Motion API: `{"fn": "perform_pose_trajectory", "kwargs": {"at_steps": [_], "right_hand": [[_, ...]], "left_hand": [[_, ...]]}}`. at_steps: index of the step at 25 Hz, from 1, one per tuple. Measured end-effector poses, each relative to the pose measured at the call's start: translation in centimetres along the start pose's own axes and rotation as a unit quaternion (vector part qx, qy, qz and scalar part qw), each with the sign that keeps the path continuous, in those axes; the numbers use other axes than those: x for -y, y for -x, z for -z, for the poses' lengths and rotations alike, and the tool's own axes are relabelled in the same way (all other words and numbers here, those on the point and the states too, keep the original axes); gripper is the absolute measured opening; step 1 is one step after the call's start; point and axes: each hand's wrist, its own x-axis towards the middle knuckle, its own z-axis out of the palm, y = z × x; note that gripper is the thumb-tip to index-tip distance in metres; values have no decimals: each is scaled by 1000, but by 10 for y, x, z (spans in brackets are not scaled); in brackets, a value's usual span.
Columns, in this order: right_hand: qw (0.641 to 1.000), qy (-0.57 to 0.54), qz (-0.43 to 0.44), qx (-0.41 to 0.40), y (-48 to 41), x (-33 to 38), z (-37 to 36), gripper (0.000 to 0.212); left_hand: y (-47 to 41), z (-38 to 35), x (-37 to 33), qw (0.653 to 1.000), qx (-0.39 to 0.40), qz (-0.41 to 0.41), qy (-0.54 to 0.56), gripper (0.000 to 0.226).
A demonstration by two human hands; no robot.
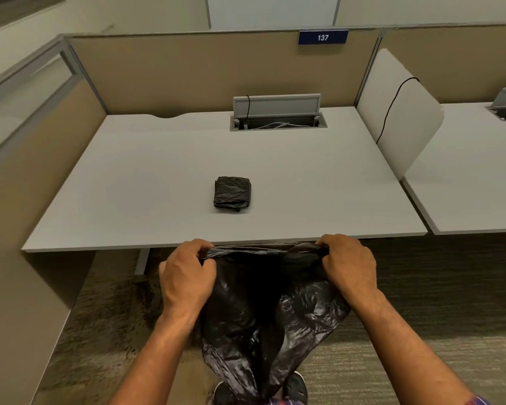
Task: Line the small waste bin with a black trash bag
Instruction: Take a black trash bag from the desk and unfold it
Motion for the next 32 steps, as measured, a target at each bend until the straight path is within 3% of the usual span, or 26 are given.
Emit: {"fn": "perform_pose_trajectory", "kwargs": {"at_steps": [3,5,7,10,17,20,23,27,28,31,32], "right_hand": [[998,-8,68,3,3,15,-3,28],[994,-3,109,-1,5,28,-3,27],[991,-2,136,-1,5,40,-3,27],[989,-8,146,2,6,45,1,24],[998,30,48,-16,6,5,1,35],[1000,6,4,-12,4,-7,-3,30],[1000,-21,-13,-4,1,-9,-6,32],[997,-47,57,14,1,10,-11,31],[996,-49,74,17,1,16,-12,31],[995,-39,91,7,2,22,-12,30],[996,-28,85,3,1,18,-12,30]], "left_hand": [[8,-8,-11,990,66,-50,-113,76],[20,-22,-33,977,118,-125,-124,89],[29,-39,-53,972,125,-170,-101,76],[23,-45,-64,983,63,-170,-38,38],[2,-20,-34,994,47,-92,20,37],[-1,-15,-19,998,25,-46,30,36],[-3,-12,-4,1000,14,-16,-19,37],[12,-34,-21,962,153,-102,-202,90],[17,-44,-29,955,176,-118,-207,92],[14,-60,-40,979,162,-97,-73,43],[11,-60,-38,986,149,-71,-33,38]]}}
